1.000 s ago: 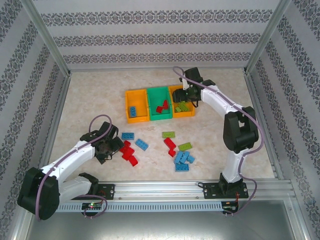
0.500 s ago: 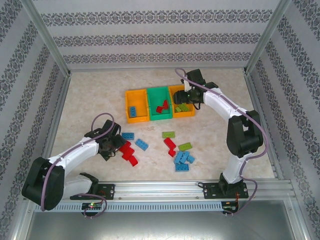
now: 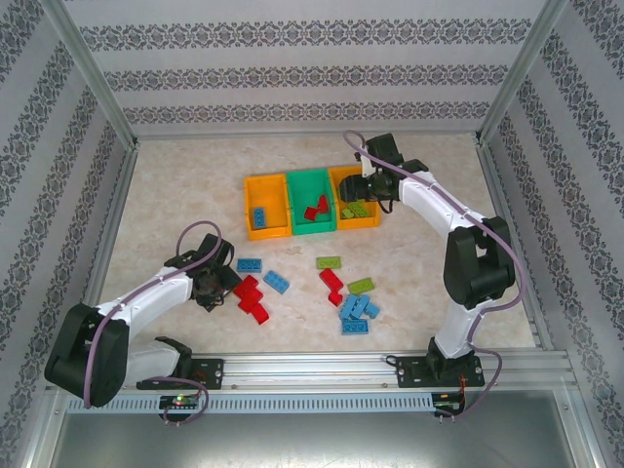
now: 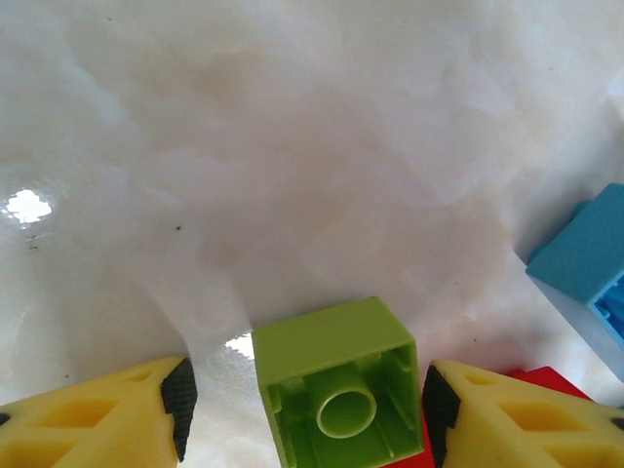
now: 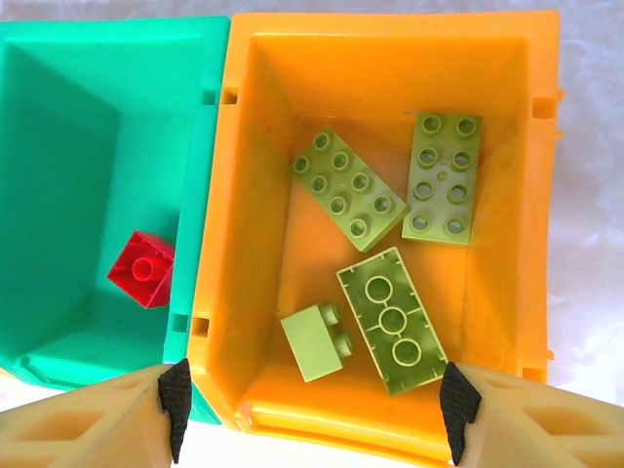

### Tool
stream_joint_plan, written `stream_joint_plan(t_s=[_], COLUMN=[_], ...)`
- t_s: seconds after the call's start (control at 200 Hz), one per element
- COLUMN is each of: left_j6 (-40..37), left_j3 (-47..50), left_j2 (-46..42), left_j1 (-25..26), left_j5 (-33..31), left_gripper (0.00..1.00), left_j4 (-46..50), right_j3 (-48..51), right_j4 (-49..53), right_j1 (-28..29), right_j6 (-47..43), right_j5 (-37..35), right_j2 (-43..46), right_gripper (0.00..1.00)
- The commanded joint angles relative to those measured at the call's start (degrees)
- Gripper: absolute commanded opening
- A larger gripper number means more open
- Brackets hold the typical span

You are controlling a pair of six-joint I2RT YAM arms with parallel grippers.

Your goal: Sort the legos into containers by color

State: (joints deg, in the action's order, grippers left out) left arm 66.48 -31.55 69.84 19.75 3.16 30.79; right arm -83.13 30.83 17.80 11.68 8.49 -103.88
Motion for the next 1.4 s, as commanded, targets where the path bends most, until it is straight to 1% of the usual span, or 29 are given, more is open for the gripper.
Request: stream_joint_plan(t_s=[0.0, 0.07, 0.195, 0.39, 0.575, 0.659, 0.739, 0.859, 0.944, 1.039, 1.164, 1.244, 1.394], left_j6=[-0.29, -0.85, -1.65, -2.09, -3.25, -5.60, -7.80, -9.85, -10.78, -11.97, -16.16, -20.29, -27.77], left_j3=[0.14, -0.47, -1.00, -0.61, -0.80, -2.12, -4.24, -9.08, -12.87, -18.45, -28.54, -36.49, -53.89], left_j2=[1.31, 2.34, 3.93, 4.42, 3.66, 2.65, 1.47, 0.16, 0.89, 4.30, 12.96, 20.04, 33.30], left_j1=[-0.73, -0.74, -0.73, -0.70, -0.68, -0.63, -0.09, 2.59, 5.48, 9.51, 14.40, 16.27, 17.78], left_j5=[-0.43, -0.39, -0.34, -0.62, -1.03, -1.23, -1.94, -4.48, -5.65, -6.52, -6.44, -4.22, 0.51], left_gripper=[0.63, 0.59, 0.47, 0.37, 0.31, 0.27, 0.25, 0.26, 0.27, 0.28, 0.28, 0.28, 0.28], left_j4=[-0.82, -0.99, -1.56, -2.69, -2.53, -1.14, 1.14, 4.93, 5.84, 5.60, 4.30, 2.86, 2.99], right_j3=[0.81, 1.13, 1.87, 3.97, 6.46, 8.14, 10.07, 13.67, 16.33, 20.15, 24.66, 26.55, 29.24], right_j4=[0.39, 0.29, 0.37, -0.01, -0.29, -0.58, -0.85, -1.23, -1.03, -1.84, -2.75, -3.05, -3.23], right_j1=[-0.40, -0.40, -0.38, -0.63, -2.08, -2.81, -3.82, -4.67, -4.56, -4.13, -3.54, -3.61, -4.80], right_j6=[-0.16, -0.26, -0.50, -0.84, -0.34, -0.28, 0.08, 0.56, 1.16, 2.57, 4.04, 4.64, 6.34], right_j5=[0.64, 0.60, 0.30, -1.11, -0.87, -1.30, -1.29, -1.11, -0.40, 0.56, 0.16, -0.50, -0.67], right_j2=[1.83, 2.16, 2.92, 5.10, 6.64, 7.97, 9.28, 11.43, 12.88, 15.27, 18.07, 19.09, 20.22], right_gripper=[0.71, 0.71, 0.71, 0.72, 0.72, 0.72, 0.72, 0.72, 0.71, 0.71, 0.71, 0.72, 0.72])
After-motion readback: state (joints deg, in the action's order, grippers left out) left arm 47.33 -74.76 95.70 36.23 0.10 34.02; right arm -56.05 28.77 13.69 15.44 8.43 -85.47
